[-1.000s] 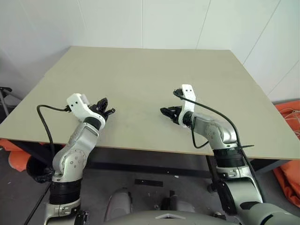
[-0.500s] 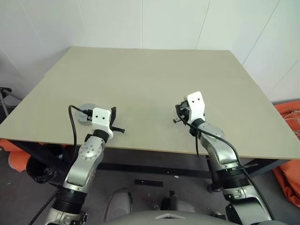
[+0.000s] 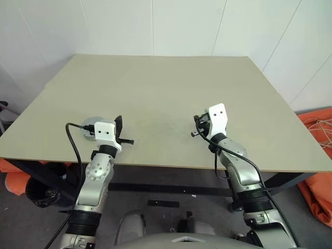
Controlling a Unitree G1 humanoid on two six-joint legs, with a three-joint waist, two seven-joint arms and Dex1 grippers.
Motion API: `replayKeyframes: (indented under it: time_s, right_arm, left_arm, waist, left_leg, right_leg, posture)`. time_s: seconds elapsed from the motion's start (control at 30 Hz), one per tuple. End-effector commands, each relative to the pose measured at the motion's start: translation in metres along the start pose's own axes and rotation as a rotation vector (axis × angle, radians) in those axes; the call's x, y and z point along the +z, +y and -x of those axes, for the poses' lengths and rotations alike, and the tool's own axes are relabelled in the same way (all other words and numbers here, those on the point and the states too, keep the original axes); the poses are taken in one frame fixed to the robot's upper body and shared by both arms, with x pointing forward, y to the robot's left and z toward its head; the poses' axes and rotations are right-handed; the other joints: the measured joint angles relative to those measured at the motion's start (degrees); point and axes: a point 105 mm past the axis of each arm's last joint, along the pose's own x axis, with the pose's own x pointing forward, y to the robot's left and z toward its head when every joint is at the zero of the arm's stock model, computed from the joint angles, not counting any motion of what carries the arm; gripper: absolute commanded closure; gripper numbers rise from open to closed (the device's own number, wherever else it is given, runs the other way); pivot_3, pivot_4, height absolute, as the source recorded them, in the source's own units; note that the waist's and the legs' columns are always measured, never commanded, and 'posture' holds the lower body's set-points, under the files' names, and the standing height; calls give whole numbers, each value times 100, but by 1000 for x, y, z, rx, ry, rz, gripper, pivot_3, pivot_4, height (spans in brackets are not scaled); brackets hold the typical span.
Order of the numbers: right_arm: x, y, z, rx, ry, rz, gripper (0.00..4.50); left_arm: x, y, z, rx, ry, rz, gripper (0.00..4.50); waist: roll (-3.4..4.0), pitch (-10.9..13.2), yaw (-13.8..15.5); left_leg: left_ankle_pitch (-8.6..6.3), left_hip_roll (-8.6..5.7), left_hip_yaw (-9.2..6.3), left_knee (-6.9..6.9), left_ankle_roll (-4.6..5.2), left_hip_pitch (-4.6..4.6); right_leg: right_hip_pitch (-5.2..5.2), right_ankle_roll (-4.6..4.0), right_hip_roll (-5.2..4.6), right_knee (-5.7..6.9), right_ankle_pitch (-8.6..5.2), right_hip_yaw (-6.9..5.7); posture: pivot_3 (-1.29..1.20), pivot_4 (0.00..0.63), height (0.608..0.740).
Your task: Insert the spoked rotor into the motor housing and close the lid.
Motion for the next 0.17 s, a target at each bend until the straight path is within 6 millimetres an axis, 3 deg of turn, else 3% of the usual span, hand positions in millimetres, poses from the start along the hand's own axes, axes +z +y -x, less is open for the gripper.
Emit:
replayKeyframes:
  time_s: [0.03,0.17]
  right_arm:
    - [18,-5,-1,-9,-74,11,4469]
    - [17,-5,-1,-10,-76,22,4469]
  left_arm:
    - [11,6,0,18,-58,-1,4500]
    - [10,5,1,14,-58,-6,4500]
  waist:
    - [0,0,2]
    - [0,0,4]
  left_leg:
    - [-1,0,0,0,2,1]
    - [-4,-1,1,0,8,2]
  right_leg:
    - [1,0,0,0,0,0]
    - [3,0,0,-5,0,0]
  posture:
    - [0,0,740]
    - [0,0,740]
